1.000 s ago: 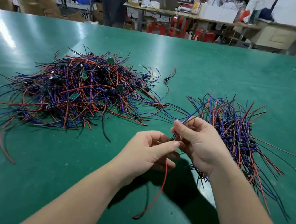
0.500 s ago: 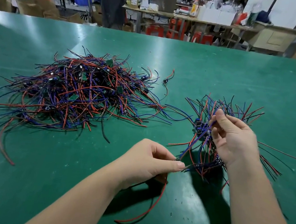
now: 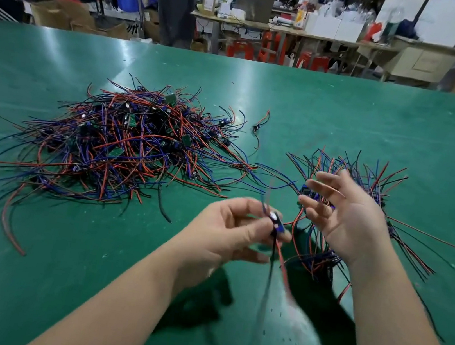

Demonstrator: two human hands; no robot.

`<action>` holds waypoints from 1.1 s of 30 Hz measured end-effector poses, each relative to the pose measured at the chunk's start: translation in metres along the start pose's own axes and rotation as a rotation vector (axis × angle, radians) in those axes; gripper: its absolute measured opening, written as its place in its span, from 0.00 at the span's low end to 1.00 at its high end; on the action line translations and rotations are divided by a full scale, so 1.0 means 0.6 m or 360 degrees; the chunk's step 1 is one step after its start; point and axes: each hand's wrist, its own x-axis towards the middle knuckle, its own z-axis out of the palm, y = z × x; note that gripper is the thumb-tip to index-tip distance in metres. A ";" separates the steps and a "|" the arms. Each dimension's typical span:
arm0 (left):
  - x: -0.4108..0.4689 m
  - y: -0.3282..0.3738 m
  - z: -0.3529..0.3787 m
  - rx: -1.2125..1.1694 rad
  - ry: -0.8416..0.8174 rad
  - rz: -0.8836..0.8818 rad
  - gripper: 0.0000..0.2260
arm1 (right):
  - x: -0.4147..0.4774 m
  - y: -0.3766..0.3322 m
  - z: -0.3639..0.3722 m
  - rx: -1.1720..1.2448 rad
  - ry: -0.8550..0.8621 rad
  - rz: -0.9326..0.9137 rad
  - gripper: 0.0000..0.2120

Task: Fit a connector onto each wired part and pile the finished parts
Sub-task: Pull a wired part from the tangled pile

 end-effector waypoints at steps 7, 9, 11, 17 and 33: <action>0.008 0.015 -0.011 -0.0638 0.0474 0.0088 0.15 | -0.035 0.050 0.052 -0.0463 -0.0746 -0.0327 0.14; 0.009 0.012 -0.008 -0.0523 0.0584 0.0044 0.12 | -0.042 0.059 0.068 -0.0304 -0.0764 -0.0366 0.11; 0.010 0.006 -0.006 -0.0430 0.0626 0.0022 0.10 | -0.044 0.066 0.078 -0.0148 -0.0697 -0.0341 0.07; 0.014 -0.012 -0.001 -0.0143 0.0459 0.0091 0.10 | -0.039 0.057 0.073 0.0186 -0.0594 -0.0093 0.07; 0.015 -0.009 -0.002 -0.0004 0.0696 0.0003 0.04 | -0.026 0.054 0.053 -0.0356 -0.0518 0.0007 0.05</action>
